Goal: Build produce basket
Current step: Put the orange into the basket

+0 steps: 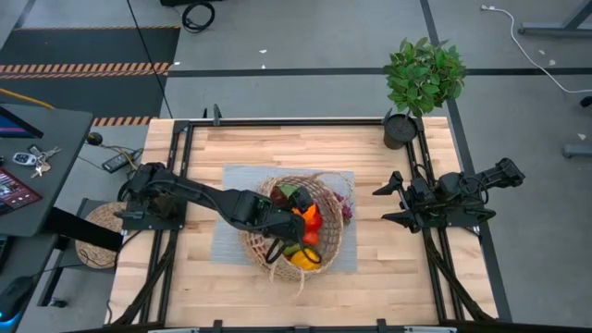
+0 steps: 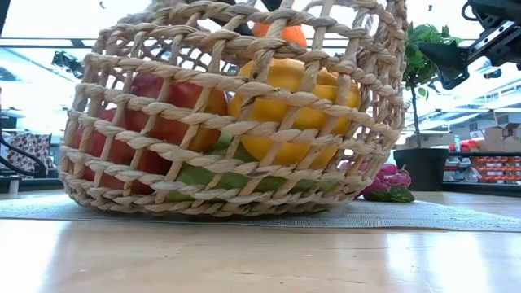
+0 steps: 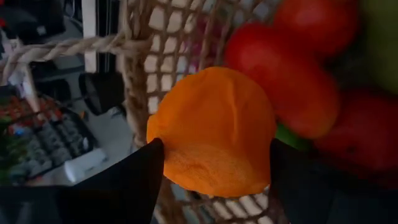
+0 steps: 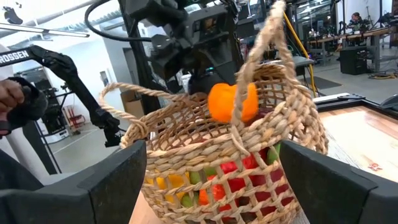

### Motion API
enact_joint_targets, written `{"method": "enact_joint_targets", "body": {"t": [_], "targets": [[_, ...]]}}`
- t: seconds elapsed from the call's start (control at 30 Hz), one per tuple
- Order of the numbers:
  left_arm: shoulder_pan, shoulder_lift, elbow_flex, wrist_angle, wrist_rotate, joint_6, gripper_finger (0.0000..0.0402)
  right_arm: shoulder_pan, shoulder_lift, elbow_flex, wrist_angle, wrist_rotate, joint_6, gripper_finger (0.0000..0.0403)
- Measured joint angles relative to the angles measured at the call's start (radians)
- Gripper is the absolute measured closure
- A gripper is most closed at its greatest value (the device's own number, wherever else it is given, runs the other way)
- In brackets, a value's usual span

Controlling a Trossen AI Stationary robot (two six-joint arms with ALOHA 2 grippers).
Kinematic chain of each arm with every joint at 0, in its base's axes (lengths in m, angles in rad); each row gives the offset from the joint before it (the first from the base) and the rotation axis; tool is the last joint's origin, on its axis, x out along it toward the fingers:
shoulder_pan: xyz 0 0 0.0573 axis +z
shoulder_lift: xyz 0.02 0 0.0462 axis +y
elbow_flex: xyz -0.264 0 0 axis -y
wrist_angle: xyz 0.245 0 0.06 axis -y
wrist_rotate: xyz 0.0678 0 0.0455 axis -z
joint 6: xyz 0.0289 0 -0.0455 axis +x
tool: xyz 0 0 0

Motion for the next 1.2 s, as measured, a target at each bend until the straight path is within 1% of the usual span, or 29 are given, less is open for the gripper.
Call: {"method": "enact_joint_targets", "body": {"t": [0.17,0.23,0.3,0.33,0.43,0.57,0.63,0.73,0.83,0.97,1.03,1.2], "targets": [[0.032,0.0,-0.001,0.023,-0.043,0.073,0.0131,0.0,0.0,0.0,0.0,0.0,0.0,0.0033],[0.033,0.0,0.001,0.042,-0.107,0.074,0.0131,0.0,0.0,0.0,0.0,0.0,0.0,0.0033],[0.024,0.0,0.027,0.02,-0.186,0.084,0.0131,0.0,0.0,0.0,0.0,0.0,0.0,0.0033],[0.021,0.0,0.049,-0.004,-0.205,0.086,0.0131,0.0,0.0,0.0,0.0,0.0,0.0,0.0033],[0.019,-0.002,0.116,-0.052,-0.207,0.1,0.0131,0.0,0.0,0.0,0.0,0.0,0.0,0.0033],[0.02,-0.009,0.202,-0.065,-0.204,0.146,0.0131,0.0,0.0,0.0,0.0,0.0,0.0,0.0033],[0.03,-0.012,0.232,-0.04,-0.181,0.149,0.0131,0.0,0.0,0.0,0.0,0.0,0.0,0.0033],[0.055,-0.012,0.23,0.011,-0.086,0.105,0.0131,0.0,0.0,0.0,0.0,0.0,0.0,0.0033],[0.073,-0.002,0.196,0.037,0.022,0.093,0.0131,0.0,0.0,0.0,0.0,0.0,0.0,0.0033],[0.073,0.0,0.11,0.07,0.148,0.11,0.0131,0.0,0.0,0.0,0.0,0.0,0.0,0.0033],[0.072,0.0,0.059,0.064,0.167,0.133,0.0131,0.0,0.0,0.0,0.0,0.0,0.0,0.0033],[0.084,0.0,-0.063,0.065,0.161,0.159,0.0131,0.0,0.0,0.0,0.002,0.0,0.0,0.0033]]}}
